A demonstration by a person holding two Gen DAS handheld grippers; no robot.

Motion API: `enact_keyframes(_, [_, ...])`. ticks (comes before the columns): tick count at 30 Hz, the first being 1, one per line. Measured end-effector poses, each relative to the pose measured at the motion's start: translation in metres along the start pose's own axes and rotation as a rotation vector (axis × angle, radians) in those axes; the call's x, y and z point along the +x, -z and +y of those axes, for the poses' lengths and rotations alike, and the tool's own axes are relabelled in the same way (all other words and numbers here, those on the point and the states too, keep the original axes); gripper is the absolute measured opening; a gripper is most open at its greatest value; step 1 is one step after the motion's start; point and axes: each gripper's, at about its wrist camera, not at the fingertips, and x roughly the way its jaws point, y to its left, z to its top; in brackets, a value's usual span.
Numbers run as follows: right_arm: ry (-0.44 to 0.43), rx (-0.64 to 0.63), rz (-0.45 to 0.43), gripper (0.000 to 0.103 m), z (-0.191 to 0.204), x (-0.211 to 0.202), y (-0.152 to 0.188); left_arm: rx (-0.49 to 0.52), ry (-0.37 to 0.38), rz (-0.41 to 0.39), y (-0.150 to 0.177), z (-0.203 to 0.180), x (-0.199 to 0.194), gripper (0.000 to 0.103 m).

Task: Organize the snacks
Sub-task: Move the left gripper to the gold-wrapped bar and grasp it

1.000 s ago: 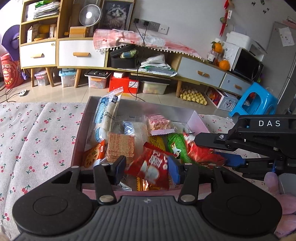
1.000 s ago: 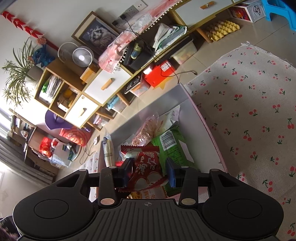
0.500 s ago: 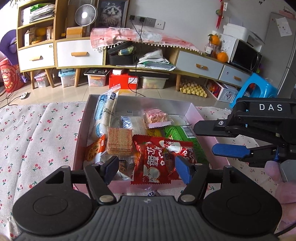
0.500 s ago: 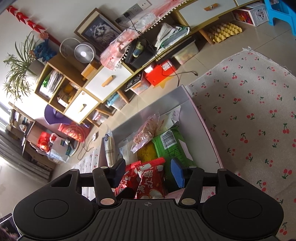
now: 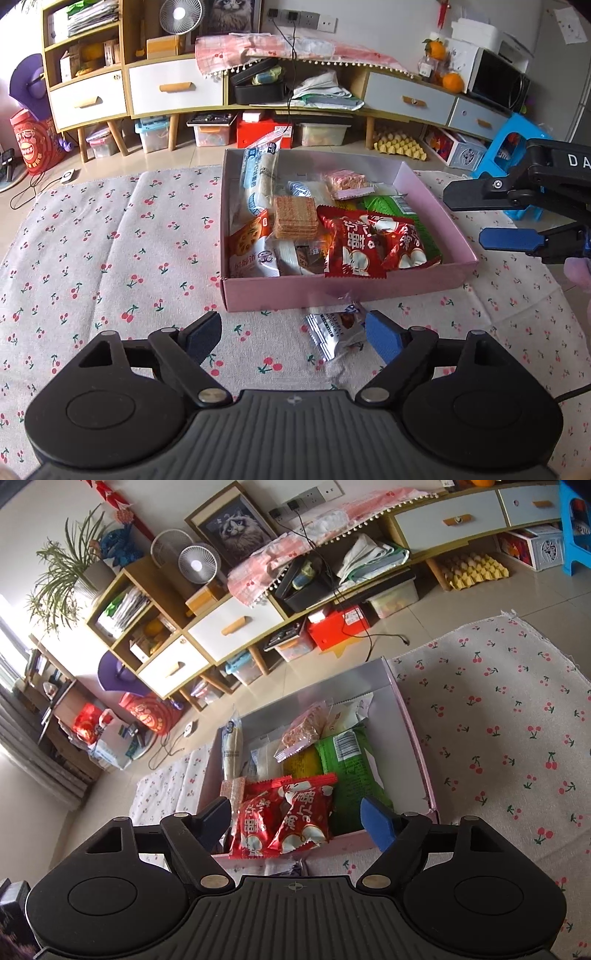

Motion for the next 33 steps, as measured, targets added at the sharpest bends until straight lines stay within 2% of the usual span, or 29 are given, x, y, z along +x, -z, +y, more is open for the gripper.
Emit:
enact_keyframes(3, [-0.001, -0.040, 0.012, 0.085, 0.002, -0.006, 0.009, 0.037, -0.012, 0.006, 0.008, 0.008, -0.006, 0.090])
enact_keyframes(13, [0.042, -0.188, 0.085, 0.086, 0.001, -0.015, 0.045, 0.130, 0.010, 0.020, 0.034, 0.021, -0.025, 0.094])
enact_keyframes(19, [0.044, -0.219, 0.117, 0.086, 0.001, -0.023, 0.060, 0.207, 0.139, 0.037, 0.051, 0.009, -0.031, 0.092])
enact_keyframes(23, [0.052, -0.252, 0.165, 0.086, 0.004, -0.023, 0.070, 0.320, 0.216, 0.054, 0.067, -0.011, -0.031, 0.088])
enact_keyframes(27, [0.062, -0.280, 0.208, 0.086, 0.007, -0.023, 0.080, 0.392, 0.300, 0.080, 0.077, -0.028, -0.028, 0.084])
enact_keyframes(30, [0.074, -0.302, 0.221, 0.086, 0.008, -0.023, 0.085, 0.461, 0.330, 0.093, 0.085, -0.039, -0.027, 0.080])
enact_keyframes(33, [0.090, -0.307, 0.239, 0.086, 0.006, -0.019, 0.087, 0.512, 0.327, 0.108, 0.092, -0.047, -0.023, 0.072])
